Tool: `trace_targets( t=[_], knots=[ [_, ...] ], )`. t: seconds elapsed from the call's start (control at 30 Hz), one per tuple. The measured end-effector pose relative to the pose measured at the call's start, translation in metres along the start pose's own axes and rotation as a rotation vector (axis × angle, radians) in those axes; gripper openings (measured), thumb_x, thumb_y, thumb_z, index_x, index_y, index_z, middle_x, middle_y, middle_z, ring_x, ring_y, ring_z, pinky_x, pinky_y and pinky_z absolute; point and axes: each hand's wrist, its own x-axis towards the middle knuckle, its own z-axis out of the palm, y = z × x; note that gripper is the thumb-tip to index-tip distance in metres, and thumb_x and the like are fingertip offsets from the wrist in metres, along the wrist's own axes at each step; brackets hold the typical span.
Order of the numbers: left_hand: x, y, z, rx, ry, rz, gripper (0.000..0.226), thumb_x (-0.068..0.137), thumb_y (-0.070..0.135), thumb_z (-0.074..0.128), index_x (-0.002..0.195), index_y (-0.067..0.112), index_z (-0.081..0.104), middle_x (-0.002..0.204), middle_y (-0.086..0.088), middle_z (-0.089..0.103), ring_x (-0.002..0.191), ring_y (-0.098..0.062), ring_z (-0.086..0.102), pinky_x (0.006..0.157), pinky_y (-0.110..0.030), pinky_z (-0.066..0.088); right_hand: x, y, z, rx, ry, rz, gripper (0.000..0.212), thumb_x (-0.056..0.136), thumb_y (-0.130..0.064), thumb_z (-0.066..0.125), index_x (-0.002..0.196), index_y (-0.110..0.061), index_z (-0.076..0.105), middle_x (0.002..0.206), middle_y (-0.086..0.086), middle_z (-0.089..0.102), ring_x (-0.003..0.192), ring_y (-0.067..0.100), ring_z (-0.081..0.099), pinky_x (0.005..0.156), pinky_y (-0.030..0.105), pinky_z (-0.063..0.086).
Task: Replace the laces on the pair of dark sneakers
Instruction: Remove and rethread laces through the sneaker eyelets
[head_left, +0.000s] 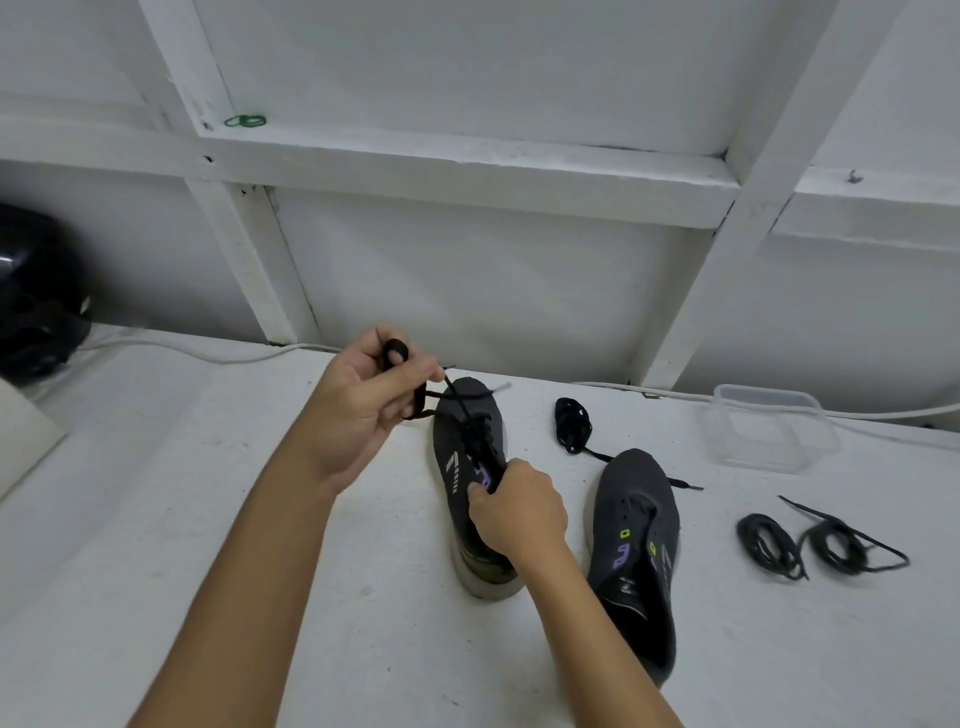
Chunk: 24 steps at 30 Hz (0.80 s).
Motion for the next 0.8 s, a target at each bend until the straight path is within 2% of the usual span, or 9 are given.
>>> trace_targets(
  t=[0.13,0.2,0.27,0.37,0.47,0.57,0.63,0.7,0.8],
  knots=[
    [0.005,-0.004,0.003,0.132,0.054,-0.036,0.027,0.088,0.009,0.068,0.080,0.019,0.045,0.079,-0.001,0.069,0.051,-0.007,0.039,0.060,-0.019,0.039,0.000,0.000,-0.004,0.023,-0.034,0.005,0.043,0.096,-0.048,0.058,0.122,-0.015,0.055,0.099,-0.001,0.056,0.086,0.021,0.056,0.059,0.027,0.042],
    [0.009,-0.006,0.002,0.197,0.076,-0.027,0.025,0.088,0.011,0.071,0.082,0.019,0.048,0.079,0.000,0.070,0.059,-0.010,0.045,0.063,-0.019,0.044,0.000,0.000,-0.008,0.066,-0.050,-0.072,0.052,0.095,-0.049,0.059,0.135,-0.017,0.051,0.117,0.003,0.059,0.105,0.026,0.059,0.081,0.034,0.051],
    [0.013,-0.006,0.001,0.170,0.038,-0.019,0.023,0.085,0.015,0.070,0.082,0.018,0.048,0.077,0.000,0.069,0.067,-0.013,0.049,0.065,-0.019,0.048,0.001,-0.005,-0.016,0.103,-0.003,-0.232,0.055,0.096,-0.044,0.061,0.146,-0.023,0.048,0.136,0.002,0.056,0.124,0.025,0.053,0.100,0.037,0.048],
    [0.019,-0.007,-0.001,0.142,-0.026,-0.005,0.023,0.084,0.020,0.073,0.082,0.020,0.050,0.077,-0.002,0.068,0.073,-0.015,0.054,0.067,-0.021,0.049,0.007,-0.016,-0.032,0.252,0.061,-0.435,0.019,0.100,-0.033,0.059,0.113,-0.026,0.071,0.102,-0.010,0.070,0.098,0.014,0.064,0.084,0.032,0.048],
    [0.026,-0.019,-0.011,0.449,0.136,0.026,0.022,0.084,0.029,0.075,0.074,0.030,0.056,0.082,0.004,0.066,0.076,-0.009,0.063,0.070,-0.027,0.045,0.013,-0.021,-0.053,0.456,-0.006,-0.438,0.026,0.103,-0.033,0.050,0.086,-0.025,0.068,0.082,-0.008,0.075,0.082,0.008,0.069,0.077,0.032,0.053],
    [0.028,-0.038,-0.027,0.929,0.310,-0.094,0.009,0.089,0.037,0.070,0.093,0.032,0.063,0.092,0.018,0.063,0.092,-0.010,0.062,0.074,-0.028,0.044,0.021,-0.018,-0.072,0.619,0.001,-0.378,0.029,0.105,-0.035,0.045,0.090,-0.025,0.068,0.081,-0.008,0.076,0.087,0.014,0.072,0.086,0.044,0.057],
    [0.025,-0.057,-0.032,1.181,0.352,-0.236,0.035,0.092,0.039,0.066,0.124,0.025,0.060,0.125,0.004,0.058,0.120,-0.023,0.054,0.093,-0.035,0.043,0.025,-0.014,-0.084,0.694,0.038,-0.368,0.032,0.106,-0.038,0.042,0.093,-0.025,0.068,0.078,-0.005,0.075,0.091,0.026,0.072,0.092,0.053,0.056],
    [0.019,-0.077,-0.029,1.301,0.412,-0.267,0.055,0.094,0.040,0.063,0.142,0.018,0.048,0.143,-0.005,0.048,0.131,-0.030,0.045,0.102,-0.041,0.041,0.028,-0.010,-0.093,0.763,0.059,-0.361,0.034,0.107,-0.040,0.040,0.094,-0.025,0.069,0.075,-0.003,0.074,0.090,0.027,0.073,0.090,0.051,0.058],
    [0.014,-0.100,-0.013,1.144,0.420,-0.245,0.030,0.093,0.041,0.063,0.117,0.024,0.060,0.113,0.004,0.065,0.109,-0.023,0.062,0.079,-0.029,0.047,0.032,-0.007,-0.100,0.811,0.061,-0.352,0.029,0.108,-0.037,0.041,0.103,-0.028,0.068,0.066,-0.004,0.069,0.077,0.019,0.076,0.078,0.036,0.058]
  ],
)
